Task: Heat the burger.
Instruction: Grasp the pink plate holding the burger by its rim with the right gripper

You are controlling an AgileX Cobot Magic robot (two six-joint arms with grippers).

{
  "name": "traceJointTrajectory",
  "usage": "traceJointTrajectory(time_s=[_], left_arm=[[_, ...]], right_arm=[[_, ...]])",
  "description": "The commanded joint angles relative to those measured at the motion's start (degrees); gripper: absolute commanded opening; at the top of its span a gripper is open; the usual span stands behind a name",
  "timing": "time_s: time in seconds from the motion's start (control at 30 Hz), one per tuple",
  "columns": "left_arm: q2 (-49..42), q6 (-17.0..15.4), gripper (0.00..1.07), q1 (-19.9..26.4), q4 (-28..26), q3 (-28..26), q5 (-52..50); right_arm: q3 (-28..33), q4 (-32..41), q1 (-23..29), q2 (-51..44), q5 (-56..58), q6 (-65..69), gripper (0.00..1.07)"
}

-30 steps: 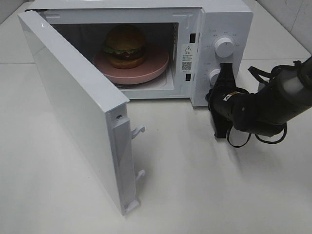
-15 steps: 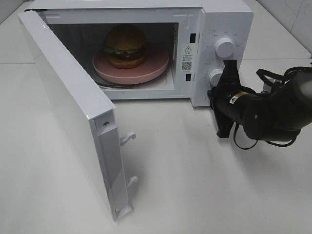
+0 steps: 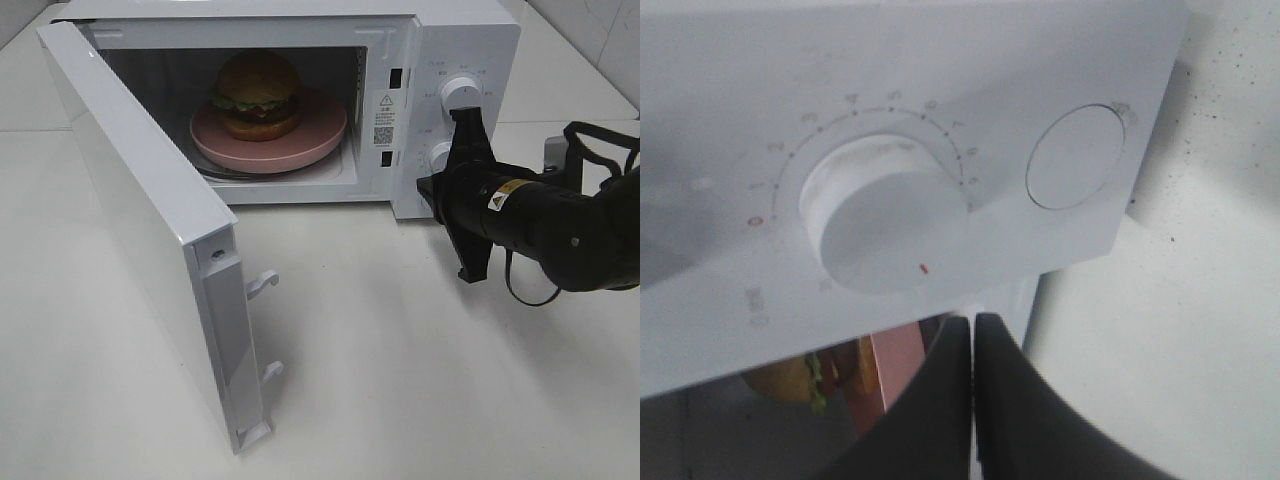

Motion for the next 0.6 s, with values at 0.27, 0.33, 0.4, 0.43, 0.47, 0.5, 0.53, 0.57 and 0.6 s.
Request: traceJointTrajectory(time_s=[0.27, 0.33, 0.4, 0.43, 0.47, 0.5, 0.53, 0.57, 0.6], left_arm=[[-0.23, -0.06, 1.0, 0.23, 0.11, 0.17, -0.8], [-0.23, -0.06, 1.0, 0.23, 0.11, 0.17, -0.8], [-0.23, -0.06, 1.0, 0.23, 0.11, 0.17, -0.8], [-0.23, -0.06, 1.0, 0.23, 0.11, 0.17, -0.8], [-0.23, -0.06, 1.0, 0.23, 0.11, 0.17, -0.8], [-0.23, -0.06, 1.0, 0.23, 0.11, 0.17, -0.8], [-0.23, -0.06, 1.0, 0.23, 0.11, 0.17, -0.8], [-0.23, -0.06, 1.0, 0.23, 0.11, 0.17, -0.8], [-0.23, -0.06, 1.0, 0.23, 0.11, 0.17, -0.8]], right_arm=[[0.11, -5.73, 0.0, -9.4, 18.45, -18.05, 0.0], [0.11, -5.67, 0.0, -11.63, 23.26, -23.78, 0.0], [0.11, -5.67, 0.0, -12.32, 24.81, -25.67, 0.0], [0.11, -5.67, 0.0, -13.64, 27.79, -29.34, 0.0], [0.11, -5.67, 0.0, -13.64, 27.79, -29.34, 0.0], [0.06, -5.67, 0.0, -15.01, 30.42, -33.06, 0.01], [0.06, -5.67, 0.0, -15.76, 31.74, -35.35, 0.01], [0.06, -5.67, 0.0, -15.76, 31.74, -35.35, 0.01], [0.06, -5.67, 0.0, -17.3, 34.26, -39.42, 0.01]])
